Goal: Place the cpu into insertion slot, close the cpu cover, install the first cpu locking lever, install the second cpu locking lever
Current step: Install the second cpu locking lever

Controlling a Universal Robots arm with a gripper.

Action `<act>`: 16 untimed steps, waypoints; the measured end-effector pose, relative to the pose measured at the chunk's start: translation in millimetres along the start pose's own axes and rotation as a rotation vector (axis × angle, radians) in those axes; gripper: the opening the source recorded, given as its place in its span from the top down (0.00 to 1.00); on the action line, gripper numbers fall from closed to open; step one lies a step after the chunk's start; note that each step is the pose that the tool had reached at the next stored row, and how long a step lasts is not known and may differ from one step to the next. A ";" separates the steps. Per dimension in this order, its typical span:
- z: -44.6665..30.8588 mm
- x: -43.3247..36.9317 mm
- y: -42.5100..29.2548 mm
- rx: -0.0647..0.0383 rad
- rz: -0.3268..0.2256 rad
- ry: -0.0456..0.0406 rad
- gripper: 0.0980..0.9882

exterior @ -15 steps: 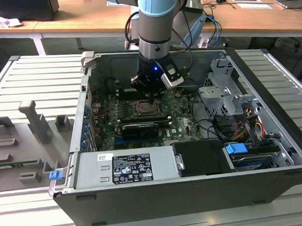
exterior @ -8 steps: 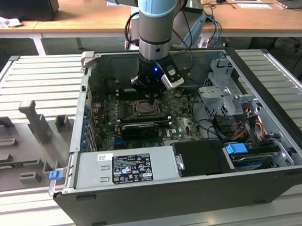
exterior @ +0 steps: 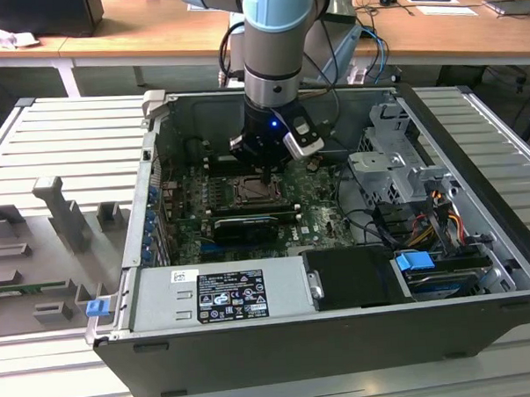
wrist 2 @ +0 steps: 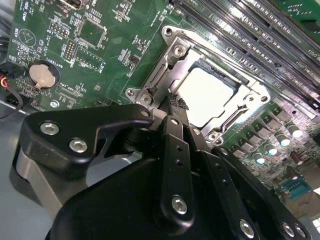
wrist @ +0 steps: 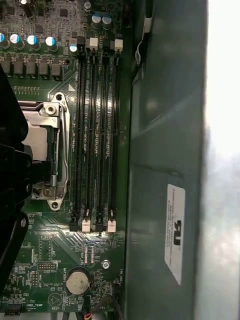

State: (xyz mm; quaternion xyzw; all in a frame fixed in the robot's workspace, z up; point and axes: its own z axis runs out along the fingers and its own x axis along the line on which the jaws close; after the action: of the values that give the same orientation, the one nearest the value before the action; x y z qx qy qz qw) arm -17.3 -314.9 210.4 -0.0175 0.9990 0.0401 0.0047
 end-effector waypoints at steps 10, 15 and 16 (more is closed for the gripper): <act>-5.3 0.1 -4.1 0.000 0.000 0.0000 0.99; -5.6 0.2 -8.2 0.000 0.000 0.0000 0.99; -5.7 0.3 -9.5 0.000 0.000 0.0000 0.99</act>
State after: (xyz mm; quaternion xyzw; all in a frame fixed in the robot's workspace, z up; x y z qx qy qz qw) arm -17.3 -324.8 215.3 -0.0175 0.9990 0.0401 0.0047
